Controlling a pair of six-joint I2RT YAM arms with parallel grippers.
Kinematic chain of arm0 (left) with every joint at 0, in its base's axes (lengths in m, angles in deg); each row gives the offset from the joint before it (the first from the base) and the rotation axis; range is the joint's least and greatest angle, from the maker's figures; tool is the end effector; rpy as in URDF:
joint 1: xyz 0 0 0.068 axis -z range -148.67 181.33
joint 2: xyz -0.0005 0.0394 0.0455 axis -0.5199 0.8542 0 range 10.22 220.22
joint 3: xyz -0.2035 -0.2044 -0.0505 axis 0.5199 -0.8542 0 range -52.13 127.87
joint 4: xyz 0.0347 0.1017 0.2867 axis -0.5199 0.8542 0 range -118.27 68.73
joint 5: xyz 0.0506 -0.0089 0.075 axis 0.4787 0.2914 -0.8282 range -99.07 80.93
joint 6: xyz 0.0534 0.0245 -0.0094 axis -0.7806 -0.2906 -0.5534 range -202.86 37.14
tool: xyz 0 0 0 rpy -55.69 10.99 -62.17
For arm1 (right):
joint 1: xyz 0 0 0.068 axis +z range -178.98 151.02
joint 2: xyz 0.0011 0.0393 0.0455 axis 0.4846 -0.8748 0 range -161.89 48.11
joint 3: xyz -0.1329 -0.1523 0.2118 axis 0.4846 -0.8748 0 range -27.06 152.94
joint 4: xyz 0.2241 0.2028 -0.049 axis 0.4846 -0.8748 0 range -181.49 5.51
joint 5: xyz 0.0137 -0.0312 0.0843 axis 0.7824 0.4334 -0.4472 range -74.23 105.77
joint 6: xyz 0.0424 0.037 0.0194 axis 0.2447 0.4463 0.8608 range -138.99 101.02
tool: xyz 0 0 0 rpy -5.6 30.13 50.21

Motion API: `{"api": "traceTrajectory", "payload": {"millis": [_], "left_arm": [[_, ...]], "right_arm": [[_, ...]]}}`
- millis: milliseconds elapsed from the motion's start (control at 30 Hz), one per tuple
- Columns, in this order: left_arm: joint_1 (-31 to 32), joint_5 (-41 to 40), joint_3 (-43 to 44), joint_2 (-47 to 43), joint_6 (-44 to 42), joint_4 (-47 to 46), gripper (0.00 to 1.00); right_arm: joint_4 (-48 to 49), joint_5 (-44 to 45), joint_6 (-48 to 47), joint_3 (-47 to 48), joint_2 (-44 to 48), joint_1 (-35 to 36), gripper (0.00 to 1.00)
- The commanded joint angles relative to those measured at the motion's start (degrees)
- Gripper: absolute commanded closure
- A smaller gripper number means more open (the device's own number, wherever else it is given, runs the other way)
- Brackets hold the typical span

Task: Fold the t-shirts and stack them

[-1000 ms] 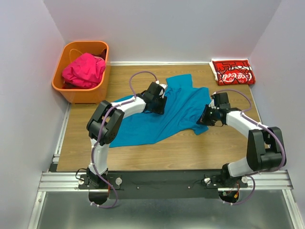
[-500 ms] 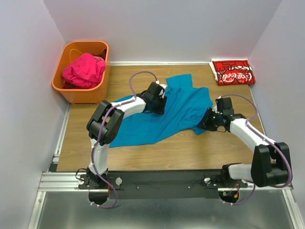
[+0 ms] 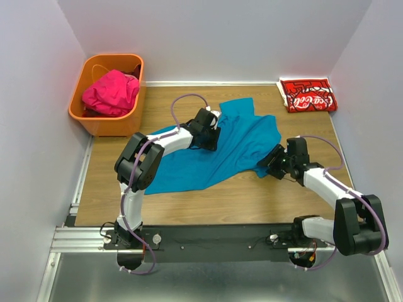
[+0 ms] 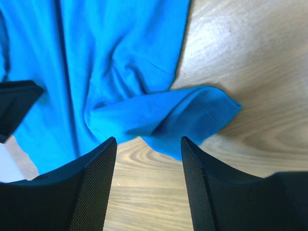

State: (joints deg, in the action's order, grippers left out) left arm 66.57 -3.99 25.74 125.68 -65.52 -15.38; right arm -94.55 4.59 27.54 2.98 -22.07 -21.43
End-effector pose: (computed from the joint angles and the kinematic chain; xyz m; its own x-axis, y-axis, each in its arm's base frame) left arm 0.3942 -0.2831 0.1491 -0.7864 0.1922 -0.5871 0.4048 0.8782 -0.2548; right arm 0.2569 0.0425 0.1489 -0.7069 0.6244 -0.3322 0.3793 0.7311 0.5670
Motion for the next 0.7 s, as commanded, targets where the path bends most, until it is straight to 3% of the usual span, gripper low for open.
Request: {"api": "traceTrajectory", "payload": {"millis": [0, 233, 433, 533, 667], "left_arm": [[-0.2, -0.2, 0.1, 0.5, -0.9, -0.6, 0.44], [-0.1, -0.2, 0.1, 0.5, -0.9, -0.5, 0.44], [0.0, -0.3, 0.2, 0.6, -1.0, -0.4, 0.44], [0.0, -0.2, 0.3, 0.7, -1.0, -0.3, 0.44], [-0.1, -0.5, 0.3, 0.8, -1.1, -0.3, 0.44]], "right_arm": [[8.4, 2.0, 4.3, -2.2, -0.1, 0.3, 0.38], [13.2, 2.0, 5.7, -2.7, -3.3, 0.3, 0.42], [14.3, 1.9, 5.3, -2.9, -5.1, 0.3, 0.52], [14.4, 2.0, 4.8, -3.1, -5.6, 0.3, 0.60], [14.5, 2.7, 3.9, -3.1, -6.2, 0.3, 0.81]]}}
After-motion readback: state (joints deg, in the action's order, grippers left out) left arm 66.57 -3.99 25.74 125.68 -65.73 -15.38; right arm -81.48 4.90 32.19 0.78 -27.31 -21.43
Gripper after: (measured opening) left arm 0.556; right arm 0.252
